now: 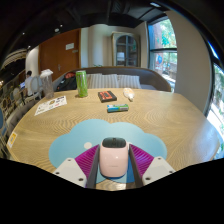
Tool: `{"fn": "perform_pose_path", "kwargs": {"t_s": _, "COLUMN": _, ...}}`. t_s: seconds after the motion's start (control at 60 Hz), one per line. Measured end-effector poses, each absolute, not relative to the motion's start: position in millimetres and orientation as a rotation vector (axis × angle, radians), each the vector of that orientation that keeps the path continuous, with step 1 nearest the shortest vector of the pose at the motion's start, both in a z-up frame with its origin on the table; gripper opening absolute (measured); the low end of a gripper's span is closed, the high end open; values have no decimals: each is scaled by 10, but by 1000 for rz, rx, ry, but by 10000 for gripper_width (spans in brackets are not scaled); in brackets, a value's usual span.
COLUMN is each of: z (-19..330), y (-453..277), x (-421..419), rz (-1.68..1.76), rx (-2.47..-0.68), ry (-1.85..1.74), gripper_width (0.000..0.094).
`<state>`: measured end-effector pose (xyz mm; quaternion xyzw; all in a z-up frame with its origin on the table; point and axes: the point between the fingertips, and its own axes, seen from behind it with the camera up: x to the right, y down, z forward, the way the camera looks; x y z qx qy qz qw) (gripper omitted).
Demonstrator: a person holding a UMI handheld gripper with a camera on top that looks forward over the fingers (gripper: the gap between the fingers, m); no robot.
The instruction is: Arrange mouse
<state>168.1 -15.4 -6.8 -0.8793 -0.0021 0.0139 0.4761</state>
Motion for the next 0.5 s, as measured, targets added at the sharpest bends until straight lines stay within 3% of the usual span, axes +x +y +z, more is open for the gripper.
{"fn": "perform_pose_path", "kwargs": {"t_s": 0.117, "z": 11, "y": -323, "x": 1815, "rz": -31, "rx": -2142, "ry": -2, "gripper_width": 860}}
{"fn": "perform_pose_path", "kwargs": {"t_s": 0.5, "z": 185, "y": -1356, "x": 1875, "rz": 134, "rx": -2098, "ry": 115, "gripper_width": 839}}
